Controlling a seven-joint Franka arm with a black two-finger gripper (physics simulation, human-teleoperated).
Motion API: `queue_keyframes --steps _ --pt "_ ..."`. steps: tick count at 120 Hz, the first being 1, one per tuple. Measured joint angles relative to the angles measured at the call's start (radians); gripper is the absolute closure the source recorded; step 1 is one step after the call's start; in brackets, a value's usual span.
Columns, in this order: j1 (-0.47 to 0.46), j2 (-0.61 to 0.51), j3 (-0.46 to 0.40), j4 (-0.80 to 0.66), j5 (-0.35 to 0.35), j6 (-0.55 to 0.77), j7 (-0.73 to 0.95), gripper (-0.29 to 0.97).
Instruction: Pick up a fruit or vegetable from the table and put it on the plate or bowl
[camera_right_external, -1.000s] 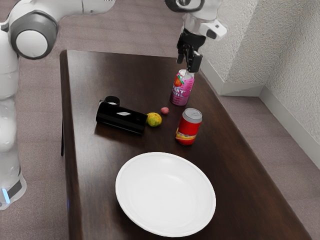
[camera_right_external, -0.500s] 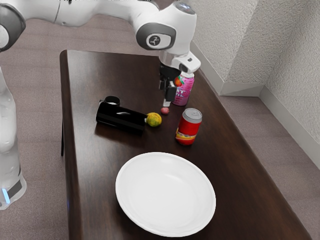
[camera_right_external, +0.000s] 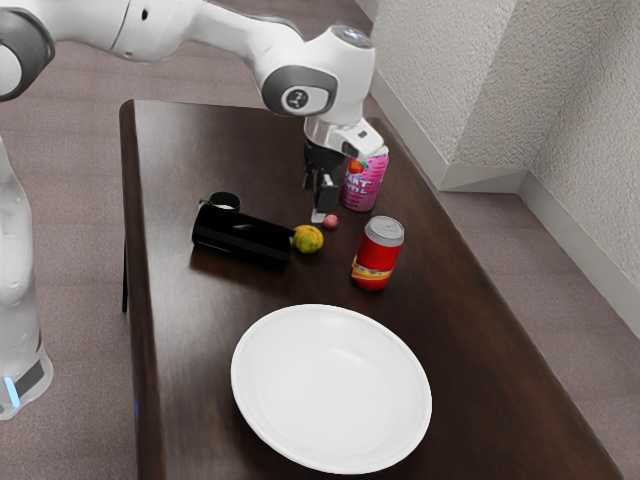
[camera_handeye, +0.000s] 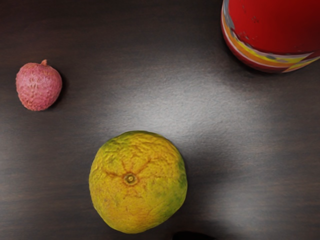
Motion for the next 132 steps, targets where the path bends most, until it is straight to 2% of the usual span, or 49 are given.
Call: queue_keyframes --steps 42,132 --pt "0.013 0.034 0.027 -0.038 -0.001 0.065 0.011 0.0" --pt "0.021 0.01 0.043 -0.102 -0.001 0.116 0.02 0.0"
